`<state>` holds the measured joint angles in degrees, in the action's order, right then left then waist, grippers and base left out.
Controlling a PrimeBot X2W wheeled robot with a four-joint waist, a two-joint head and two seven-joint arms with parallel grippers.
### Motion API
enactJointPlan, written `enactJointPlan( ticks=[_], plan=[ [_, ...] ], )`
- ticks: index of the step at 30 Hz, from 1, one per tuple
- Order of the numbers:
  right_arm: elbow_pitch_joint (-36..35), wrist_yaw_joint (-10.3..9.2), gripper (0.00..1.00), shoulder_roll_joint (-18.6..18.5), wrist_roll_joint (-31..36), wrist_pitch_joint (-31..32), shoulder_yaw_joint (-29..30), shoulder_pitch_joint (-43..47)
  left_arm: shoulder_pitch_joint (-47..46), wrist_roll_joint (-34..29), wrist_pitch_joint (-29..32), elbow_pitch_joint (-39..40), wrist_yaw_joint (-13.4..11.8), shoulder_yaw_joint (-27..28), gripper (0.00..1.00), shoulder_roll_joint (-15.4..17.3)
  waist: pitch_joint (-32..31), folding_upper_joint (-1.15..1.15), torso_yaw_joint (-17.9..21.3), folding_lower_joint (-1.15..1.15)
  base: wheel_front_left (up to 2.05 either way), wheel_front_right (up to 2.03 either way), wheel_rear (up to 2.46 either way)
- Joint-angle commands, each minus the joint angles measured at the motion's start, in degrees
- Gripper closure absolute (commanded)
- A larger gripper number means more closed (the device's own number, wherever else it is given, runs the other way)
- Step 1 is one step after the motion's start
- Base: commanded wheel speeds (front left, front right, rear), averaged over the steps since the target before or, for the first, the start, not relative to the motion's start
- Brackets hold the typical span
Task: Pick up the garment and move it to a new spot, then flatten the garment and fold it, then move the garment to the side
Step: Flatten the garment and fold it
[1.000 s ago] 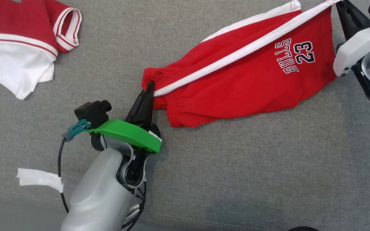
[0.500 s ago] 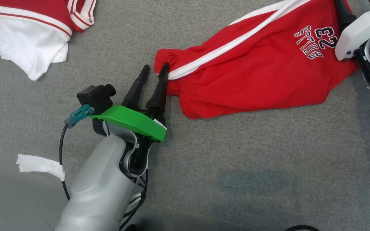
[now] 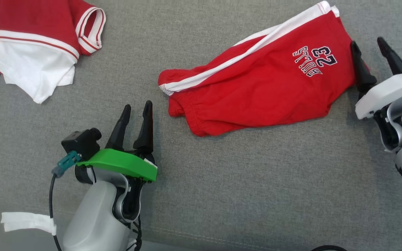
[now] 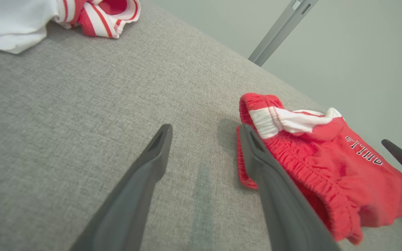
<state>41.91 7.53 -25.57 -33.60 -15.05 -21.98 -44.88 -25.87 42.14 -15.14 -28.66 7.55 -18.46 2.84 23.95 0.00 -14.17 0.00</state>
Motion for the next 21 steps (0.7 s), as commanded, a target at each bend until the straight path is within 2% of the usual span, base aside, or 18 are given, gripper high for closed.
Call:
enactJointPlan(
  ticks=[1, 8, 14, 15, 16, 17, 21],
  plan=[
    [-0.18, -0.08, 0.0, 0.19, -0.55, -0.16, 0.04, 1.03, 1.0, -0.71, 0.01, 0.11, -0.15, 0.16, 0.0, 0.13, -1.5, 0.0, 1.04, 0.0, 0.0, 0.0, 0.0],
    [1.89, -0.08, 0.0, 1.52, -2.91, -0.17, -1.75, 3.63, 3.79, 0.11, 0.01, 0.31, -0.15, -0.02, 0.0, 0.16, -1.66, 0.0, -0.32, 0.0, 0.0, 0.0, 0.0],
    [8.01, -0.05, 0.0, 3.47, -6.2, 1.76, -4.71, 3.14, 4.16, 0.05, 0.01, -0.01, -0.15, -0.28, 0.0, 0.16, -1.67, 0.0, -1.93, 0.0, 0.0, 0.0, 0.0],
    [8.56, -0.03, 0.45, 4.03, -6.93, 2.19, -5.35, 3.26, 4.26, -0.01, 0.0, -0.01, -0.15, -0.22, 0.0, 0.13, -1.74, 0.0, -2.04, 0.0, 0.0, 0.0, 0.0],
    [8.85, -0.02, 0.66, 4.34, -7.45, 2.21, -6.03, 3.32, 4.42, -0.16, 0.01, -0.05, -0.15, -0.13, 0.0, 0.13, -1.85, 0.0, -2.12, 0.0, 0.0, 0.0, 0.0],
    [9.09, -0.02, 1.0, 4.36, -7.9, 2.06, -6.59, 3.24, 4.56, -0.35, 0.0, -0.11, -0.15, 0.1, 0.0, 0.15, -1.98, 0.0, -2.15, 0.0, 0.0, 0.0, 0.0],
    [9.39, -0.04, 1.0, 3.89, -10.03, 0.69, -7.37, 3.69, 5.3, -1.42, 0.01, -0.59, -0.15, 1.13, 0.0, 0.15, -3.25, 0.0, -1.55, 0.0, 0.0, 0.0, 0.0]
  ],
)
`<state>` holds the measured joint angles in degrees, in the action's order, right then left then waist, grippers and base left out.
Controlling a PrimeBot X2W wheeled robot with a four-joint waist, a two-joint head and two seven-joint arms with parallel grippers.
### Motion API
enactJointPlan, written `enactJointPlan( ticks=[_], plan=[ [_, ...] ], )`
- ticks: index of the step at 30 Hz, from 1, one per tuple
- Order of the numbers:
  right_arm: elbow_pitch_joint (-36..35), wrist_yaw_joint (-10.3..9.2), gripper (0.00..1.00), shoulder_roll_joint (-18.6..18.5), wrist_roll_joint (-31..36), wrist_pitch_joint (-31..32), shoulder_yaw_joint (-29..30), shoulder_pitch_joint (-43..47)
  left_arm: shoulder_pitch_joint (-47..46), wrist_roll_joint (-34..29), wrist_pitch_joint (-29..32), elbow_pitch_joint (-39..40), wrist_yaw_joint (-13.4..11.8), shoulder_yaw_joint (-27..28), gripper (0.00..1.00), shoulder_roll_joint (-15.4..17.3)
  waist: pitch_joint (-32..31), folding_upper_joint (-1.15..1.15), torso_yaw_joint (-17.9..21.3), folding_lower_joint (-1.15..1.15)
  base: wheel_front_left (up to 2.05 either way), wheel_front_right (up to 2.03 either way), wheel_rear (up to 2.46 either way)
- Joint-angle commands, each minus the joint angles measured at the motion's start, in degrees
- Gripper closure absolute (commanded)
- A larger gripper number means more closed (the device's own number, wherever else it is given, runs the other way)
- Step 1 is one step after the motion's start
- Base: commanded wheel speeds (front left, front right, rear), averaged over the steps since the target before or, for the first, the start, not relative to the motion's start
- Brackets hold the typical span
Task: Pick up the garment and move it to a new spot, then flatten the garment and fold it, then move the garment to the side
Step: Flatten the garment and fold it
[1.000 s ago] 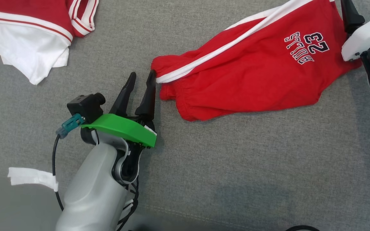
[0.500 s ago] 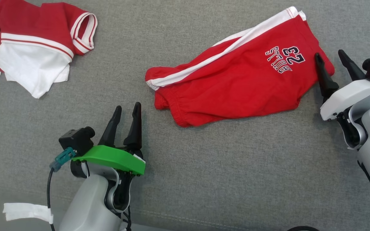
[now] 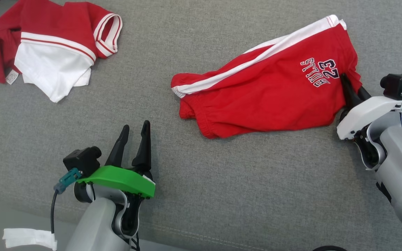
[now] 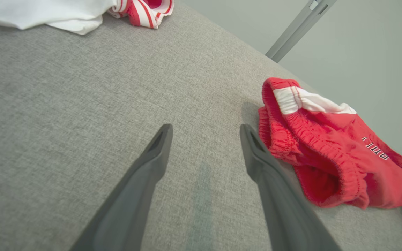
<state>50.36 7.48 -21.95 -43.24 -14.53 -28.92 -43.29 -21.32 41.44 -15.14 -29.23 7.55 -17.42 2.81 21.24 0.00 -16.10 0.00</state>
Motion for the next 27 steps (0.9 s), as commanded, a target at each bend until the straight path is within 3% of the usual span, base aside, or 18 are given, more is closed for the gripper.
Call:
enactJointPlan(
  ticks=[1, 5, 15, 21, 27],
  plan=[
    [0.96, 0.02, 1.0, 0.09, -0.78, -0.06, -0.12, 2.28, 1.11, -1.0, 0.01, -0.26, -0.15, 0.18, 0.0, 0.18, -1.05, 0.0, 0.65, 0.0, 0.0, 0.0, 0.0],
    [-1.28, -0.03, 1.0, 0.28, -2.16, -0.62, 4.2, 3.98, 2.7, -1.73, 0.0, -1.38, -0.15, 0.94, 0.0, 0.19, -4.13, 0.0, 2.16, 0.0, 0.0, 0.0, 0.0],
    [-10.54, -0.03, 1.0, 4.25, 2.12, -0.67, 18.89, 20.54, 7.51, -3.62, 0.0, -3.88, -0.15, 2.12, 0.0, 0.2, -12.61, 0.0, 7.32, 0.0, 0.0, 0.0, 0.0],
    [-11.91, -0.03, 1.0, 4.64, 4.4, -0.69, 23.49, 25.56, 9.26, -3.04, 0.01, -4.06, -0.15, 2.09, 0.0, 0.2, -14.02, 0.0, 8.8, 0.0, 0.0, 0.0, 0.0],
    [-16.01, -0.02, 1.0, 4.83, 7.69, -0.68, 24.59, 24.36, 9.69, -2.3, 0.01, -4.31, -0.15, 1.91, 0.0, 0.2, -13.73, 0.0, 9.08, 0.0, 0.0, 0.0, 0.0]
  ],
)
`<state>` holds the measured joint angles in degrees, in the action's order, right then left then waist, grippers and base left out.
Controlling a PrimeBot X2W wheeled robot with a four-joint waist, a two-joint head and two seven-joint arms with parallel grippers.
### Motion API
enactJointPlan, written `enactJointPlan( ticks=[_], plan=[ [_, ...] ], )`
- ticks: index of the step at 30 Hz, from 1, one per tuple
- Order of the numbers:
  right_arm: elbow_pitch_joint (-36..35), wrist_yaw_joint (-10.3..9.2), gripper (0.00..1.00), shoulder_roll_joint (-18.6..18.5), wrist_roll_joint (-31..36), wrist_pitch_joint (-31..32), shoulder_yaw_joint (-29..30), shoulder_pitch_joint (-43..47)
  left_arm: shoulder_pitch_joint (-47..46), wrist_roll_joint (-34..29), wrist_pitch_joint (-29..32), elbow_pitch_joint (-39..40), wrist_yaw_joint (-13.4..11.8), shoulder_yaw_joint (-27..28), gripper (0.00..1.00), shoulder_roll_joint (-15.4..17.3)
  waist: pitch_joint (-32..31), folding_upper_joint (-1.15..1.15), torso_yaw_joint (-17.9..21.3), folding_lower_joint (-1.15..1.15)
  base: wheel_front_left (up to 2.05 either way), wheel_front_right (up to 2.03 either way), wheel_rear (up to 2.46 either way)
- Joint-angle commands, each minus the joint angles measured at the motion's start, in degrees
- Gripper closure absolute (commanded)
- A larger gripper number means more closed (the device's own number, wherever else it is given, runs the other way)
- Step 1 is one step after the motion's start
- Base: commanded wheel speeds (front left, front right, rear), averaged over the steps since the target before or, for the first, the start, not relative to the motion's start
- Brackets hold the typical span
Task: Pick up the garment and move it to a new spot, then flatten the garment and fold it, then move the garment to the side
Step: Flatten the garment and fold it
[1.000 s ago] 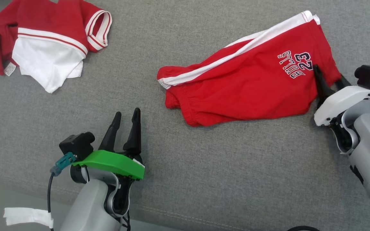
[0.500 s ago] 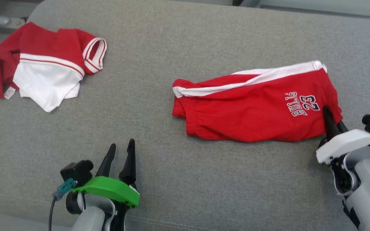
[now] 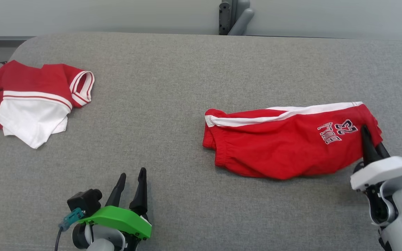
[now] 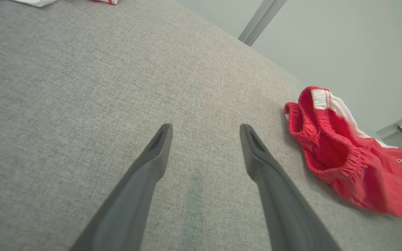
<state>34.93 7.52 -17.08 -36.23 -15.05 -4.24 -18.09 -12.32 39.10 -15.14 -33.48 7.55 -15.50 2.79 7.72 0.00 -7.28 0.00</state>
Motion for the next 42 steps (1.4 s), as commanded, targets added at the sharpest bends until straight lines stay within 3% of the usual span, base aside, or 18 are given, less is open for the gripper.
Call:
enactJointPlan(
  ticks=[1, 6, 8, 9, 11, 15, 16, 17, 19, 23, 33, 42],
  plan=[
    [-2.1, -0.06, 1.0, 0.21, 1.22, -0.17, -0.55, -1.36, 0.79, 0.06, 0.01, -0.15, -0.15, 0.0, 0.0, 0.22, -0.17, 0.0, 0.23, 0.0, 0.0, 0.0, 0.0],
    [-12.24, -0.04, 1.0, 0.8, 4.37, -0.17, -8.85, -3.01, 1.08, 0.33, 0.01, -0.7, -0.15, 0.25, 0.0, 0.22, -0.1, 0.0, -0.51, 0.0, 0.0, 0.0, 0.0],
    [-15.05, -0.04, 1.0, 0.83, 5.37, -0.17, -14.31, -4.14, 1.09, 0.61, 0.01, -0.79, -0.15, 0.2, 0.0, 0.21, -0.01, 0.0, -1.01, 0.0, 0.0, 0.0, 0.0],
    [-16.3, -0.04, 1.0, 1.09, 6.22, -0.17, -20.51, -5.39, 1.15, 0.98, 0.01, -0.89, -0.15, -0.01, 0.0, 0.21, 0.04, 0.0, -1.72, 0.0, 0.0, 0.0, 0.0],
    [-14.88, -0.04, 1.0, 1.55, 6.61, -0.16, -29.96, -7.25, 1.15, 1.51, 0.01, -1.07, -0.15, -0.37, 0.0, 0.21, -0.02, 0.0, -2.91, 0.0, 0.0, 0.0, 0.0],
    [-9.44, -0.05, 0.97, 2.53, 5.4, 1.19, -39.24, -9.33, 1.19, 2.06, 0.01, -1.27, -0.15, -0.46, 0.0, 0.21, 0.04, 0.0, -4.38, 0.0, 0.0, 0.0, 0.0],
    [-7.5, -0.05, 0.55, 2.9, 4.88, 1.49, -40.57, -9.74, 1.21, 2.16, 0.01, -1.36, -0.15, -0.43, 0.0, 0.22, 0.07, 0.0, -4.68, 0.0, 0.0, 0.0, 0.0],
    [-5.95, -0.05, 0.0, 3.44, 4.15, 1.36, -41.27, -10.38, 1.19, 2.15, 0.01, -1.44, -0.15, -0.35, 0.0, 0.21, 0.13, 0.0, -4.95, 0.0, 0.0, 0.0, 0.0],
    [-3.39, -0.05, 0.0, 4.32, 2.69, 0.82, -41.96, -11.28, 1.19, 1.86, 0.0, -1.48, -0.15, -0.07, 0.0, 0.21, 0.23, 0.0, -5.32, 0.0, 0.0, 0.0, 0.0],
    [-1.22, -0.05, 0.0, 4.38, 1.17, -0.04, -40.74, -11.92, 1.59, 0.4, 0.0, -1.31, -0.15, 1.0, 0.0, 0.21, 0.26, 0.0, -4.94, 0.0, 0.0, 0.0, 0.0],
    [-7.95, -0.05, 0.0, 3.26, 4.33, -0.15, -23.08, -5.28, 2.94, -4.99, 0.0, 1.53, -0.15, 4.73, 0.0, 0.21, -1.12, 0.0, -1.05, 0.0, 0.0, 0.0, 0.0],
    [-10.53, -0.04, 0.0, 6.33, 10.57, -0.16, -9.17, 3.54, 5.45, -10.16, 0.01, 3.81, -0.15, 9.47, 0.0, 0.24, -3.75, 0.0, 2.48, 0.0, 0.0, 0.0, 0.0]
  ],
)
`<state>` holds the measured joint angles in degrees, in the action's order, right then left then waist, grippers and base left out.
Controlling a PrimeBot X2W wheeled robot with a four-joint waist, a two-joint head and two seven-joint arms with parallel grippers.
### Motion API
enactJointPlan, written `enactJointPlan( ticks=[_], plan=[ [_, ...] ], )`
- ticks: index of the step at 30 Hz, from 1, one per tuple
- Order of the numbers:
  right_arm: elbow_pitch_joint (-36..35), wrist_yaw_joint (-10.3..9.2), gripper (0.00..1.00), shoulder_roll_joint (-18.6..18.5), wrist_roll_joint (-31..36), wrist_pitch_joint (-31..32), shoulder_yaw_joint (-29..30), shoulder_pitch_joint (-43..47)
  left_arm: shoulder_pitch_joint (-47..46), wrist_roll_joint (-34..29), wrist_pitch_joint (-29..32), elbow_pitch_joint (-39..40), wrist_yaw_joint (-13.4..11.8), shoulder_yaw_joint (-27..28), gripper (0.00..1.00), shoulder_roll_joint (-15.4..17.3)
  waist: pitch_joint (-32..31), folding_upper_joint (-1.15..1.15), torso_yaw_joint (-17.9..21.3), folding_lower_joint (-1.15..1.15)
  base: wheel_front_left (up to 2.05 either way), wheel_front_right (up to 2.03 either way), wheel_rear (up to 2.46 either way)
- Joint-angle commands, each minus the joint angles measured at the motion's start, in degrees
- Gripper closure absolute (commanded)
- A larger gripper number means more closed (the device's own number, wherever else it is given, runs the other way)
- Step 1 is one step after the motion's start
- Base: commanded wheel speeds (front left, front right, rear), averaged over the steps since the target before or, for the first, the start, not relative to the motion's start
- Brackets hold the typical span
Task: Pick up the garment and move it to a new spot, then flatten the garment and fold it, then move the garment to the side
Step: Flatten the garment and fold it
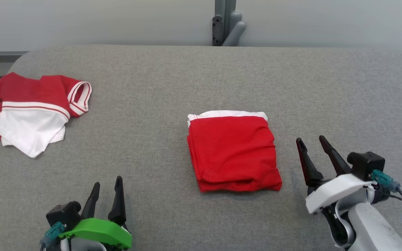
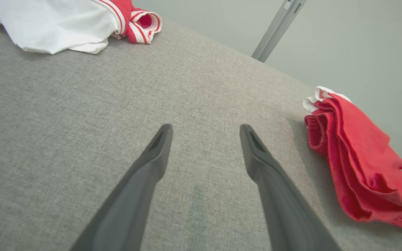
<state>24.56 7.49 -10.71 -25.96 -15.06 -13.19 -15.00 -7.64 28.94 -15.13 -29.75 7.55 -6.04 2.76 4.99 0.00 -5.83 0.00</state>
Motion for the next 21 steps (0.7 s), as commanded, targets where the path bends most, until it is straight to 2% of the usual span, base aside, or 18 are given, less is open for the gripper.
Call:
enactJointPlan(
  ticks=[1, 11, 21],
  plan=[
    [-0.23, 0.0, 0.0, 0.37, 0.74, -0.15, 0.79, 1.26, 1.08, -0.82, -0.01, 0.38, -0.15, 0.51, 0.0, 0.26, -1.36, 0.0, 1.45, 0.0, 0.0, 0.0, 0.0],
    [-0.06, 0.0, 0.0, 3.18, 4.52, -0.16, 5.21, 6.24, 5.25, -4.0, -0.01, 2.16, -0.15, 4.37, 0.0, 0.25, -4.0, 0.0, 5.31, 0.0, 0.0, 0.0, 0.0],
    [0.33, 0.0, 0.0, 4.38, 5.57, -0.16, 5.81, 7.9, 7.43, -4.55, 0.0, 3.35, -0.15, 5.49, 0.0, 0.25, -4.73, 0.0, 5.79, 0.0, 0.0, 0.0, 0.0]
  ],
)
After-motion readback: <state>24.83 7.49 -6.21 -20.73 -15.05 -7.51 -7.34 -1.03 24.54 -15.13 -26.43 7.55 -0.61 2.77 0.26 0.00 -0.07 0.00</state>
